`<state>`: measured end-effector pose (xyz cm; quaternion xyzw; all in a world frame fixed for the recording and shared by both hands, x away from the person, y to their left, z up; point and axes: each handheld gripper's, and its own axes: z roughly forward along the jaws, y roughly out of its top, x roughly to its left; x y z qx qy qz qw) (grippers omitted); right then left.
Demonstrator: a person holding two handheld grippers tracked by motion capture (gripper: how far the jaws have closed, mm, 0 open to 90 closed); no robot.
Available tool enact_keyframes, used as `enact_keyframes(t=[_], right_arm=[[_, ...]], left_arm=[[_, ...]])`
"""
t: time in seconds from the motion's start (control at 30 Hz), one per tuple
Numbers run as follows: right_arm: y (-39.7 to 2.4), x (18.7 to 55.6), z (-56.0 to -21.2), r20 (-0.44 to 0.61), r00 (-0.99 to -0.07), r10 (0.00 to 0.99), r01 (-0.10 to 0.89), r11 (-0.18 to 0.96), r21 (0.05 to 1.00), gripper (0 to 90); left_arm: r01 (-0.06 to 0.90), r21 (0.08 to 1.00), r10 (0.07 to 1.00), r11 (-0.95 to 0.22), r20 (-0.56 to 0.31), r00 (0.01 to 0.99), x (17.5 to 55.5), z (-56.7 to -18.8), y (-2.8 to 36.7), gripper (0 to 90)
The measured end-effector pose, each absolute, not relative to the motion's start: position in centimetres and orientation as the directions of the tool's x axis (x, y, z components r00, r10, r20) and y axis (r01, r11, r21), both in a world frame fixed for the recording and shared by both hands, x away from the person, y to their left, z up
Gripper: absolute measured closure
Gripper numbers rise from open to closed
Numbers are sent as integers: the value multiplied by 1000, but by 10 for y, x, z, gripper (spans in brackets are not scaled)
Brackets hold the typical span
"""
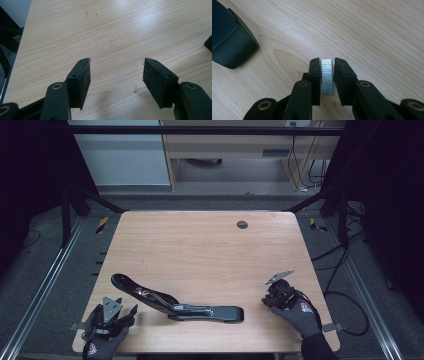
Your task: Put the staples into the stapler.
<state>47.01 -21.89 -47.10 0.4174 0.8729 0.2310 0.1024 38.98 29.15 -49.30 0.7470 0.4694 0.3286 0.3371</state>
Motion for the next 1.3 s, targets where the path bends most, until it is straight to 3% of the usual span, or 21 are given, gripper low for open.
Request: enact_keyframes(t=[0.5,0.8,1.3], right_arm=[[-218,466,-470,3,-647,762,660,558,503,782],[-216,459,-449,-9,-700,714,568,564,600,782],[-197,456,-421,-7,-758,652,474,558,681,782]], left_arm=[[482,810,923,-335,178,342,390,-493,291,387],[485,805,921,-341,183,344,391,-493,290,387],[488,804,921,-339,178,347,391,-494,290,386]])
